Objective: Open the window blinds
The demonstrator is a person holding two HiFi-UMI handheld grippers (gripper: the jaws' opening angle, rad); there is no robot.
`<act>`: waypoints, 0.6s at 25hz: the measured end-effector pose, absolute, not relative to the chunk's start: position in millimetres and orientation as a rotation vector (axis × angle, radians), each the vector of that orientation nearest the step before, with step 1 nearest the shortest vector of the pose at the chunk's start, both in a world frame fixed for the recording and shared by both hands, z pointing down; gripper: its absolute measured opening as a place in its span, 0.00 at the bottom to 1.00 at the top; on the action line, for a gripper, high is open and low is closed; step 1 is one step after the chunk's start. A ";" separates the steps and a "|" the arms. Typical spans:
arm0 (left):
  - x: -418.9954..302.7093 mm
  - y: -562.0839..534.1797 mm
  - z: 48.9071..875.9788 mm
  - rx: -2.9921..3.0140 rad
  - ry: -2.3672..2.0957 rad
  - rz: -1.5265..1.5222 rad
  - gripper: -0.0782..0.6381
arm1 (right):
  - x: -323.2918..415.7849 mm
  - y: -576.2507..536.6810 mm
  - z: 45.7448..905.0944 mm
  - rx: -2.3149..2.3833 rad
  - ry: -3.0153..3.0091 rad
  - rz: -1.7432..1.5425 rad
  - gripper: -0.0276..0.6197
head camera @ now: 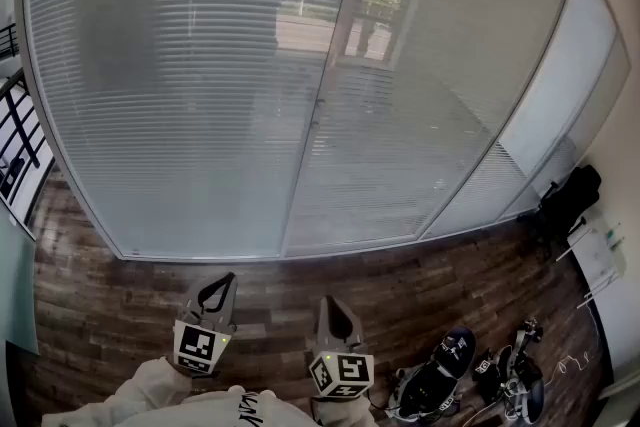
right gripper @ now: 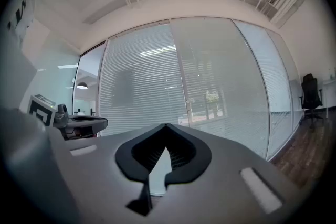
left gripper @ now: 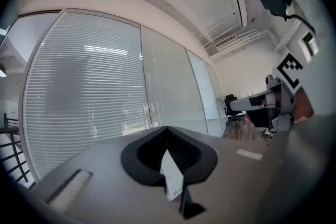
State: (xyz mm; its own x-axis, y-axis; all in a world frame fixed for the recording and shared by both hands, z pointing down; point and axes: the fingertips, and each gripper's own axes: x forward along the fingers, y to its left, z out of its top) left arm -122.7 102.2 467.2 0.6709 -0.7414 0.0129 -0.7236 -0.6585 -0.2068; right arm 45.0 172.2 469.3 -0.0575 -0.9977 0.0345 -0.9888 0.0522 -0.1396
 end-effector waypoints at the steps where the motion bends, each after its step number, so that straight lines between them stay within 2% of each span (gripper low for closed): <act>1: -123.3 101.5 467.0 -2.700 1.196 -0.143 0.11 | 44.0 172.2 469.3 -2.104 2.224 -0.195 0.04; 15: -110.8 102.5 469.0 -2.687 1.207 -0.176 0.11 | 53.4 170.2 477.0 -2.048 2.225 -0.263 0.05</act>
